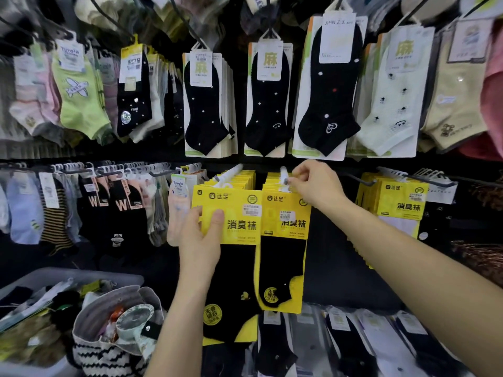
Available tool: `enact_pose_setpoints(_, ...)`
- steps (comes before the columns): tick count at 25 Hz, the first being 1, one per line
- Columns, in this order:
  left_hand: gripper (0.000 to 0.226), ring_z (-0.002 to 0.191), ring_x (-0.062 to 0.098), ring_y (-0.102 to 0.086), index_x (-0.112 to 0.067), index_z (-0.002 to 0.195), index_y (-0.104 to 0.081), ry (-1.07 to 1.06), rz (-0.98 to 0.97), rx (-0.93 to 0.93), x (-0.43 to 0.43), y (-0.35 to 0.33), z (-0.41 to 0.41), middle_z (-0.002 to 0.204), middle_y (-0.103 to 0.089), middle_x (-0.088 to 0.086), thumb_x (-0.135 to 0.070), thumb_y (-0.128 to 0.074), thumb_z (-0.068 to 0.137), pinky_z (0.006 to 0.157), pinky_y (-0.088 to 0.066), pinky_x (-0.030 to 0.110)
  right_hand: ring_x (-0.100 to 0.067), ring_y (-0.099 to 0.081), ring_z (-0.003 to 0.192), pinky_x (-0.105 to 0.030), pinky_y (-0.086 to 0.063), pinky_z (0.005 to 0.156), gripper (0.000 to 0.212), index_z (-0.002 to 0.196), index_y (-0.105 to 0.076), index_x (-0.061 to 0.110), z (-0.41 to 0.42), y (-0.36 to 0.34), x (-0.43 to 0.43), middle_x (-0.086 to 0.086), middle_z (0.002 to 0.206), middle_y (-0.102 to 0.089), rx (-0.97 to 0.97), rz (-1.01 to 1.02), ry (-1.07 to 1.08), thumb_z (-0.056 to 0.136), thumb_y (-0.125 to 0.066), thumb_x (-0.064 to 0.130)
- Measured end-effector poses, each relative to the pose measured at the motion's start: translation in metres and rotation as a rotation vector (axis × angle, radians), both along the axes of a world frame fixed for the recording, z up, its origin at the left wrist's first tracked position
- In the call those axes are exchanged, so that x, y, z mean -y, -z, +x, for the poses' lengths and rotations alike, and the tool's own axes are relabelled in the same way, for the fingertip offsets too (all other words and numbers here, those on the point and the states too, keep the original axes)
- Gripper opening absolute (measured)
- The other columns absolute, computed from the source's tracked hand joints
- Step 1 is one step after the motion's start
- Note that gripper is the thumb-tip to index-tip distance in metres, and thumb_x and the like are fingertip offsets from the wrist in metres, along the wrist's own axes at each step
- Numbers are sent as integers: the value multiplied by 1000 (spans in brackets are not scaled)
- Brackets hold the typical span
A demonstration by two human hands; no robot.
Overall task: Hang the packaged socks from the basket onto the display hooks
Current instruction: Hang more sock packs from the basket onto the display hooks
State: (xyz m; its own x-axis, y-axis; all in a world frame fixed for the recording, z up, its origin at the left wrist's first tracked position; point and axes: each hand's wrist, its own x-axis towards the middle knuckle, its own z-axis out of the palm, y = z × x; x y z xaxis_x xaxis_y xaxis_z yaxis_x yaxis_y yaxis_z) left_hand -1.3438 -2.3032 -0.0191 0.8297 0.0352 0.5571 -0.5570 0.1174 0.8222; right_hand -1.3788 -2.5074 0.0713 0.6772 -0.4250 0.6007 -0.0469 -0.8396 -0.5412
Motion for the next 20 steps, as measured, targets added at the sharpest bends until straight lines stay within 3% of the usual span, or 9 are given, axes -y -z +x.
enact_pose_setpoints(3,5,84,18,-67,-20,92,-60,111,3,20,18,0,-12,85,-69,-15,-20,-55,93,72,-56,37,-3,-53,69,-26,-43,70,12,76,-61,26,-16,-4,-16,17,68,-56,125,-68,-172,87,-58,30)
enact_pose_setpoints(7,7,85,18,-65,-27,88,-60,187,49,43,40,5,-17,87,-68,-4,-22,-58,92,75,-55,44,3,-53,62,-14,-36,57,18,71,-66,27,-28,-7,-29,15,66,-58,-100,-21,-427,88,-60,28)
enact_pose_setpoints(10,9,83,16,-65,-29,85,-60,198,57,47,52,9,-17,86,-69,-5,-22,-59,91,74,-54,41,5,-50,55,-8,-34,51,25,66,-61,27,-30,-12,-16,15,63,-53,-127,-55,-381,90,-58,23)
enact_pose_setpoints(13,12,79,2,-65,-32,88,-58,205,58,28,61,12,-13,88,-68,-9,-20,-58,91,69,-54,25,0,-45,55,-12,-31,48,20,76,-60,23,-26,-15,-9,15,66,-51,-133,-159,-245,94,-51,26)
enact_pose_setpoints(15,15,75,0,-66,-34,92,-56,200,25,-15,65,15,-9,87,-69,-8,-20,-58,91,62,-53,19,-2,-44,51,-13,-33,46,21,77,-58,22,-21,-20,-6,11,69,-57,-112,-155,-199,95,-48,25)
enact_pose_setpoints(18,21,77,6,-67,-37,98,-54,143,20,-51,68,22,-3,91,-67,-6,-18,-58,90,64,-55,24,-8,-51,54,-21,-43,52,18,81,-60,18,-13,-28,-5,1,77,-65,-106,-137,-190,95,-49,23)
enact_pose_setpoints(20,21,82,5,-65,-34,102,-58,116,64,-43,70,27,1,95,-67,-7,-18,-58,90,68,-54,25,-19,-62,68,-35,-54,65,16,84,-61,16,-6,-27,-7,-3,82,-67,-124,-155,-166,94,-50,23)
